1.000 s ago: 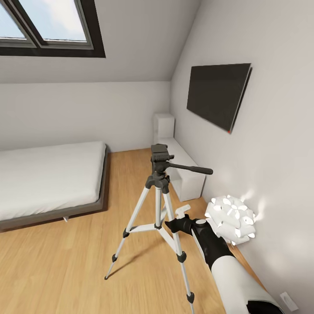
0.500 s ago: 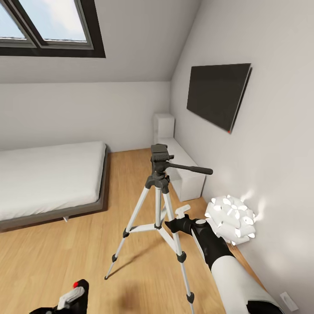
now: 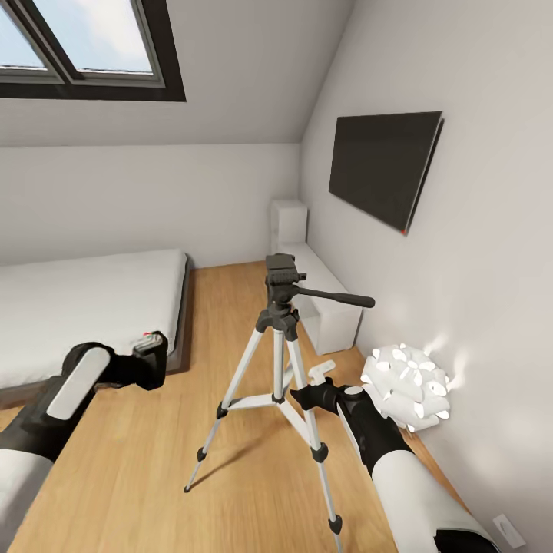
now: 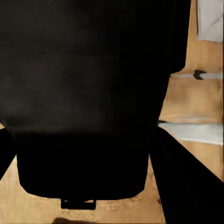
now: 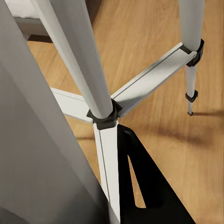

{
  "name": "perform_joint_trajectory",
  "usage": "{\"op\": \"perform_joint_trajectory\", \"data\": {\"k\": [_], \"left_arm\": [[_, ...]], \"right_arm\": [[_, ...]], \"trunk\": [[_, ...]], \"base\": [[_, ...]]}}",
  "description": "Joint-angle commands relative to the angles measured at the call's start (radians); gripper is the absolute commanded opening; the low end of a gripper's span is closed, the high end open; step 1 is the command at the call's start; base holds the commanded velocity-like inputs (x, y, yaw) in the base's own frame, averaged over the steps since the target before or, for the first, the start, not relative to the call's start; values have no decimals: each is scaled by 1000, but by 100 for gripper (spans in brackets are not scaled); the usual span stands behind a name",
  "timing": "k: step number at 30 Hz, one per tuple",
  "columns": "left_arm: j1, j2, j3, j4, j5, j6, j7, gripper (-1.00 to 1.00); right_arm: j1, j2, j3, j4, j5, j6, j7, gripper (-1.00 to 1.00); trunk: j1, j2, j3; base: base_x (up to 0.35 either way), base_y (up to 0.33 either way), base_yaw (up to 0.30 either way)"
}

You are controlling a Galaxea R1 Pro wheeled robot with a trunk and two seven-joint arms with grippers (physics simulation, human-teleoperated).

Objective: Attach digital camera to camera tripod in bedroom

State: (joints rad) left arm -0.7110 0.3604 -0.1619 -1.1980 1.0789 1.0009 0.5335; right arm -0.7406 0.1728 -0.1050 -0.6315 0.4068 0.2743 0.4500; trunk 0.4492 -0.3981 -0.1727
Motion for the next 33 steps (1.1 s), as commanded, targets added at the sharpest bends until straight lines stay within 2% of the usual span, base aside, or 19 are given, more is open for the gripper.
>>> {"op": "perform_joint_trajectory", "data": {"k": [1, 2, 3, 5, 6, 10, 11, 15, 23, 26, 27, 29, 30, 31, 33], "left_arm": [[-44, -6, 0, -3, 8, 9, 22, -100], [-196, -57, 6, 38, 12, 27, 58, -100], [-259, -87, 7, 81, 13, 30, 66, -100], [-325, -119, 7, 133, 13, 33, 71, -100], [-425, -169, 8, 212, 11, 34, 75, -100], [-547, -240, 8, 299, 6, 36, 78, -100], [-598, -270, 8, 326, 4, 37, 80, -100], [-695, -324, 7, 354, 1, 39, 86, -100], [-721, -338, -12, 313, -4, 37, 100, -100], [-723, -338, -20, 296, -14, 34, 141, -100], [-723, -347, -26, 274, -28, 32, 216, -100], [-723, -356, -30, 266, -35, 32, 250, -100], [-723, -363, -41, 261, -40, 32, 276, -100], [-723, -371, -94, 245, -46, 32, 311, -100], [-723, -372, -118, 234, -47, 32, 321, -100]], "right_arm": [[0, 2, -10, 10, 26, 3, 11, -100], [0, 2, -10, 10, 26, 3, 10, -100], [0, 2, -10, 10, 26, 3, 10, -100], [0, 2, -10, 10, 25, 3, 10, -100], [0, 2, -10, 10, 25, 3, 10, -100], [0, 2, -10, 10, 25, 4, 10, -100], [0, 2, -10, 10, 24, 4, 10, -100], [0, 2, -10, 10, 25, 4, 10, -100], [0, 2, -10, 10, 24, 4, 10, -100], [0, 2, -10, 10, 24, 3, 10, -100], [0, 2, -10, 10, 24, 3, 10, -100], [0, 2, -10, 10, 24, 3, 10, -100], [0, 2, -10, 10, 24, 3, 10, -100], [0, 2, -10, 10, 24, 3, 9, -100], [0, 2, -10, 10, 24, 3, 9, -100]], "trunk": [[1, -2, -3], [1, -2, -3], [1, -2, -3], [1, -2, -3], [1, -2, -3], [1, -2, -3], [1, -2, -3], [1, -2, -3], [1, -2, -3], [1, -2, -3], [1, -2, -3], [1, -2, -3], [1, -2, -3], [1, -2, -3], [1, -2, -3]], "base": [[0, 0, 0], [0, 0, 0], [0, 0, 0], [0, 0, 0], [0, 0, 0], [0, 0, 0], [0, 0, 0], [0, 0, 0], [0, 0, 0], [0, 0, 0], [0, 0, 0], [0, 0, 0], [0, 0, 0], [0, 0, 0], [0, 0, 0]]}}
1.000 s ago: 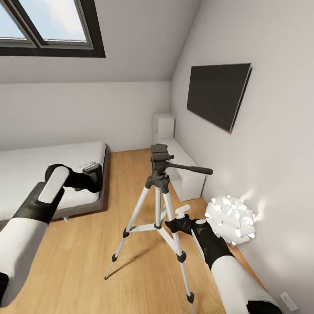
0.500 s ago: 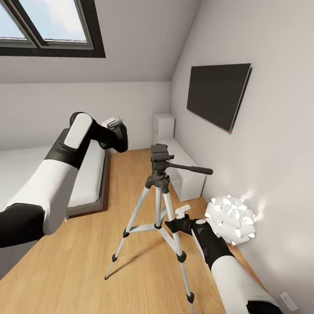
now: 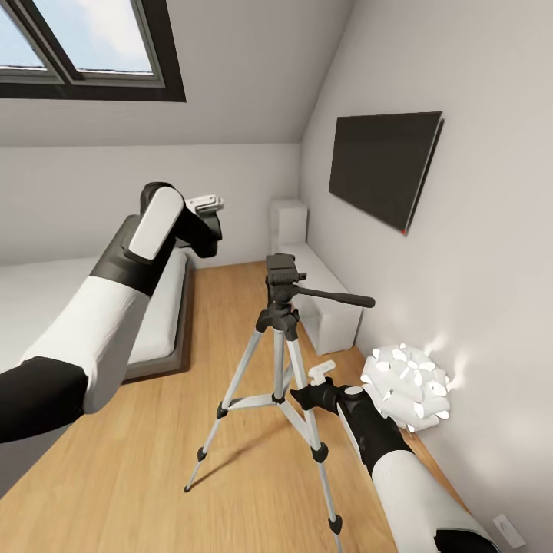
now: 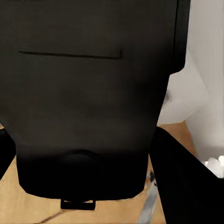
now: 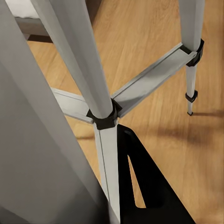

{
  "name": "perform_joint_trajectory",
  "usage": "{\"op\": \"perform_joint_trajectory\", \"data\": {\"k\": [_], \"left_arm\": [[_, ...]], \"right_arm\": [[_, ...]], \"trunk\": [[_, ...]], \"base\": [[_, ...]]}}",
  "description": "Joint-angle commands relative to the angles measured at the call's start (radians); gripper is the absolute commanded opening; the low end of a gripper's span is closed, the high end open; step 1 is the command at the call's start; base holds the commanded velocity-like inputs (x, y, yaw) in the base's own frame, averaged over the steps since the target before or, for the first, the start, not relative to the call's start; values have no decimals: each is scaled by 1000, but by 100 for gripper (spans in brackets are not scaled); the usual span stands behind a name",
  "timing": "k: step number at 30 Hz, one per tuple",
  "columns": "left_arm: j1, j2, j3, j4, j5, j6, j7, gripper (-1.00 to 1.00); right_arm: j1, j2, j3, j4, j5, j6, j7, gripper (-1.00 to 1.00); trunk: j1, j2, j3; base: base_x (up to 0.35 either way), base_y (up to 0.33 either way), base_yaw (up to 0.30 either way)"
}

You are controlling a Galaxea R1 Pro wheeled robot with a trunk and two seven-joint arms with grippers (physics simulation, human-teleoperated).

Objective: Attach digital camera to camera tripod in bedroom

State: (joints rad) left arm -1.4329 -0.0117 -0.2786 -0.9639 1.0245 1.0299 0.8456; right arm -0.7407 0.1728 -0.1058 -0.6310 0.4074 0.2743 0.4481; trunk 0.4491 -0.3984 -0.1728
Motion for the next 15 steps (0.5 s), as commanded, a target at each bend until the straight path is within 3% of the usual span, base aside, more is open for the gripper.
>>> {"op": "perform_joint_trajectory", "data": {"k": [1, 6, 9, 12, 14, 15], "left_arm": [[-1, -1, -11, -8, 7, 3, 12, -100], [-1, -2, -29, -25, 14, 3, -16, -100], [-1, 8, -58, -53, 10, 4, -113, -100], [-1, 50, -118, -103, 7, -2, -262, -100], [-1, 119, -173, -159, 4, -36, -414, -100], [-1, 141, -178, -171, 4, -55, -445, -100]], "right_arm": [[0, 2, -9, 10, 23, 3, 11, -100], [0, 2, -9, 10, 22, 3, 11, -100], [0, 2, -9, 10, 22, 3, 10, -100], [0, 2, -9, 10, 21, 3, 10, -100], [0, 2, -9, 10, 21, 3, 11, -100], [0, 2, -9, 10, 21, 3, 11, -100]], "trunk": [[1, -2, -2], [1, -2, -2], [1, -2, -2], [1, -2, -2], [1, -2, -2], [1, -2, -2]], "base": [[0, 0, 0], [0, 0, 0], [0, 0, 0], [0, 0, 0], [0, 0, 0], [0, 0, 0]]}}
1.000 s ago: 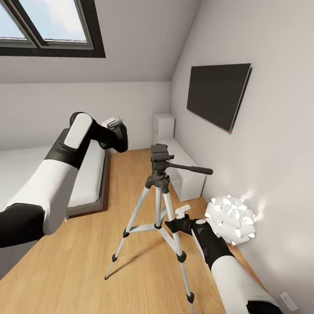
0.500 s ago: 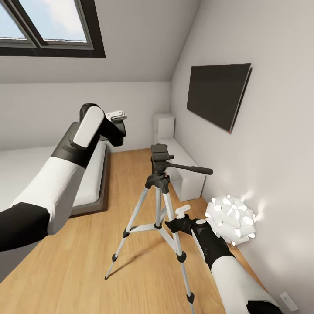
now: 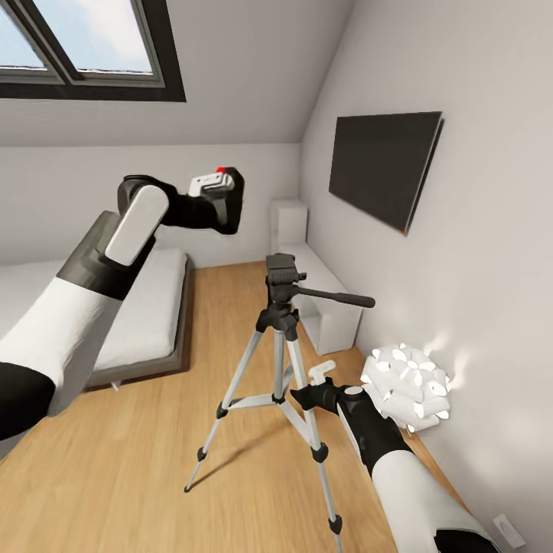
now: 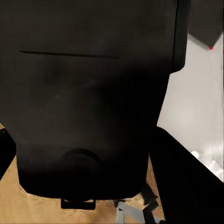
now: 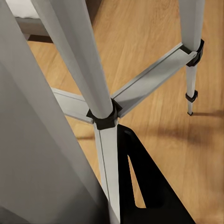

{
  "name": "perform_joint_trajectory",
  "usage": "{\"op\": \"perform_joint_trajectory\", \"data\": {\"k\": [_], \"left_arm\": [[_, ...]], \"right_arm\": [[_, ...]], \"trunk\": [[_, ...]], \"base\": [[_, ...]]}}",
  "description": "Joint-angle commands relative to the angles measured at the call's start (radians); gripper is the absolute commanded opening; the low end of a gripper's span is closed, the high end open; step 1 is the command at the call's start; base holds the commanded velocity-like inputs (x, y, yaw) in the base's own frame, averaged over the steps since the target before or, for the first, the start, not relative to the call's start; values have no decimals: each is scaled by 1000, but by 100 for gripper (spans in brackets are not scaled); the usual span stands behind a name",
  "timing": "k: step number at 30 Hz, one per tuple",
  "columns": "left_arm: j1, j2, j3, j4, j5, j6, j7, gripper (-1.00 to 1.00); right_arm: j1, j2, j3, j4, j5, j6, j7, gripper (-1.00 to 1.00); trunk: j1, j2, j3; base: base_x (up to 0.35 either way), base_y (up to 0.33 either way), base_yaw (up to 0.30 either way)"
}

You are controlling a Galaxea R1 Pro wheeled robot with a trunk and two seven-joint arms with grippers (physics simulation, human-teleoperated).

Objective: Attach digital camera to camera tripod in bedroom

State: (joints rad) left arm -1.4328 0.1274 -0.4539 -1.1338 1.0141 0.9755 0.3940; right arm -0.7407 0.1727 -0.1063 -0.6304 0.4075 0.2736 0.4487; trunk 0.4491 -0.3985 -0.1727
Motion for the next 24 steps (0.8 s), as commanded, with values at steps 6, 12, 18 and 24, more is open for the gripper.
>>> {"op": "perform_joint_trajectory", "data": {"k": [6, 12, 18, 24], "left_arm": [[-2, 86, -19, -84, 18, -73, -37, -100], [-2, 95, -85, -119, 28, -48, -46, -100], [-3, 73, -98, -120, 25, 53, -56, -100], [-35, 62, -98, -98, 23, 72, -104, -100]], "right_arm": [[0, 2, -9, 9, 20, 4, 10, -100], [0, 2, -9, 9, 20, 4, 10, -100], [0, 2, -9, 9, 21, 4, 10, -100], [0, 2, -9, 9, 20, 4, 10, -100]], "trunk": [[1, -2, -2], [1, -2, -2], [1, -2, -2], [1, -2, -2]], "base": [[0, 0, 0], [0, 0, 0], [0, 0, 0], [0, 0, 0]]}}
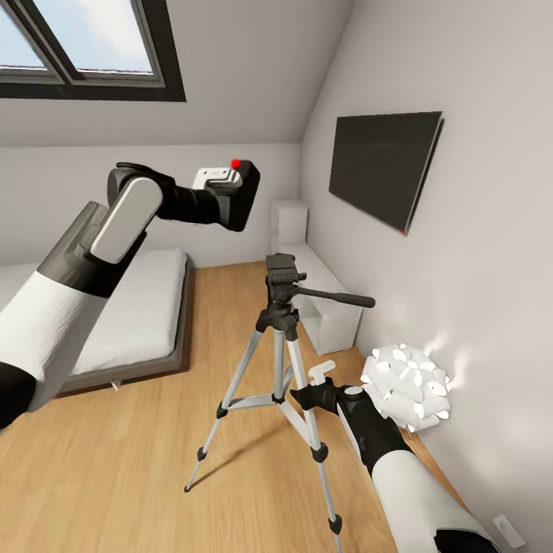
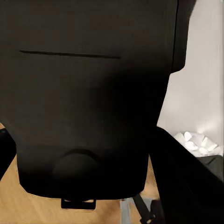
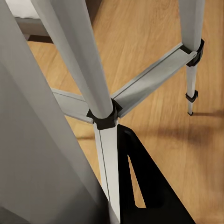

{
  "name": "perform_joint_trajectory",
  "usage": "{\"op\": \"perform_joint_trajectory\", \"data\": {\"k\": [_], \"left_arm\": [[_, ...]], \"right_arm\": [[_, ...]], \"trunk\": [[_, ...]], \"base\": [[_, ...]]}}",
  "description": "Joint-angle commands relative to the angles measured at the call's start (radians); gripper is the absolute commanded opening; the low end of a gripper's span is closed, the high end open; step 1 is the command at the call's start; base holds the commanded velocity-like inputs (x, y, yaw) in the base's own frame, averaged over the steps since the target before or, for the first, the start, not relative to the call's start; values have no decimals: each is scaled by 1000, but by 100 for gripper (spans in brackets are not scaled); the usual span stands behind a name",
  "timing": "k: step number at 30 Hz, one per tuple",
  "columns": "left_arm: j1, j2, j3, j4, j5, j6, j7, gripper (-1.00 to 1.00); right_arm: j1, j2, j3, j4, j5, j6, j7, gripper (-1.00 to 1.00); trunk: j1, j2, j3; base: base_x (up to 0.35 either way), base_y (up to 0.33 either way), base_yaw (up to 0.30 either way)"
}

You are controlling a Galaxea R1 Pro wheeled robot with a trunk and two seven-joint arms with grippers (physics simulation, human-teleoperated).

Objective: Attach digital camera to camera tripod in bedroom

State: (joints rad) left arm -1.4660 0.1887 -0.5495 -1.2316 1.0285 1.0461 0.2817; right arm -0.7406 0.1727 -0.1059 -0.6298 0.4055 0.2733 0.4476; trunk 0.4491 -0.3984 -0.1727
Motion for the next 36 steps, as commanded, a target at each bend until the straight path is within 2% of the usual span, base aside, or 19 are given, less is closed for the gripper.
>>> {"op": "perform_joint_trajectory", "data": {"k": [1, 5, 7, 8, 9, 10, 11, 12, 13, 16, 18, 21, 24, 26, 27, 29, 30, 33, 36], "left_arm": [[-20, -1, -3, 25, 8, 1, -11, -100], [-121, -14, -12, 143, 6, 1, -111, -100], [-176, -20, -38, 206, 6, 1, -159, -100], [-215, -29, -73, 255, 5, 1, -191, -100], [-274, -52, -149, 333, 4, 1, -239, -100], [-291, -61, -182, 357, 4, 1, -256, -100], [-319, -81, -251, 397, 4, 1, -290, -100], [-329, -88, -285, 413, 3, 1, -308, -100], [-344, -100, -348, 436, 2, 1, -345, -100], [-359, -110, -433, 460, 0, 1, -417, -100], [-363, -110, -456, 466, -6, 1, -447, -100], [-367, -110, -480, 470, -45, -1, -491, -100], [-369, -111, -492, 455, -132, -3, -524, -100], [-370, -112, -496, 442, -172, -4, -531, -100], [-370, -113, -498, 426, -211, -5, -536, -100], [-370, -114, -499, 408, -247, -6, -538, -100], [-370, -114, -498, 389, -280, -7, -540, -100], [-370, -114, -493, 361, -325, -8, -541, -100], [-370, -114, -489, 349, -345, -9, -540, -100]], "right_arm": [[0, 2, -10, 9, 23, 4, 11, -100], [0, 2, -12, 9, 23, 4, 11, -100], [0, 2, -12, 9, 23, 4, 11, -100], [0, 2, -12, 9, 23, 4, 11, -100], [0, 2, -12, 9, 23, 4, 11, -100], [0, 2, -12, 9, 23, 4, 11, -100], [0, 2, -12, 9, 23, 4, 11, -100], [0, 2, -12, 9, 23, 4, 11, -100], [0, 2, -12, 9, 23, 4, 11, -100], [0, 2, -12, 9, 23, 4, 11, -100], [0, 2, -11, 9, 23, 4, 11, -100], [0, 2, -12, 9, 23, 4, 11, -100], [0, 2, -12, 9, 23, 4, 11, -100], [0, 2, -12, 9, 23, 4, 11, -100], [0, 2, -11, 9, 23, 4, 11, -100], [0, 2, -11, 9, 23, 4, 11, -100], [0, 2, -11, 9, 23, 4, 11, -100], [0, 2, -11, 9, 23, 4, 11, -100], [0, 2, -11, 9, 23, 4, 11, -100]], "trunk": [[1, -2, -2], [1, -2, -2], [1, -2, -2], [1, -2, -2], [1, -2, -2], [1, -2, -2], [1, -2, -2], [1, -2, -2], [1, -2, -2], [1, -2, -2], [1, -2, -2], [1, -2, -2], [1, -2, -2], [1, -2, -2], [1, -2, -2], [1, -2, -2], [1, -2, -2], [1, -2, -2], [1, -2, -2]], "base": [[0, 0, 0], [0, 0, 0], [0, 0, 0], [0, 0, 0], [0, 0, 0], [0, 0, 0], [0, 0, 0], [0, 0, 0], [0, 0, 0], [0, 0, 0], [0, 0, 0], [0, 0, 0], [0, 0, 0], [0, 0, 0], [0, 0, 0], [0, 0, 0], [0, 0, 0], [0, 0, 0], [0, 0, 0]]}}
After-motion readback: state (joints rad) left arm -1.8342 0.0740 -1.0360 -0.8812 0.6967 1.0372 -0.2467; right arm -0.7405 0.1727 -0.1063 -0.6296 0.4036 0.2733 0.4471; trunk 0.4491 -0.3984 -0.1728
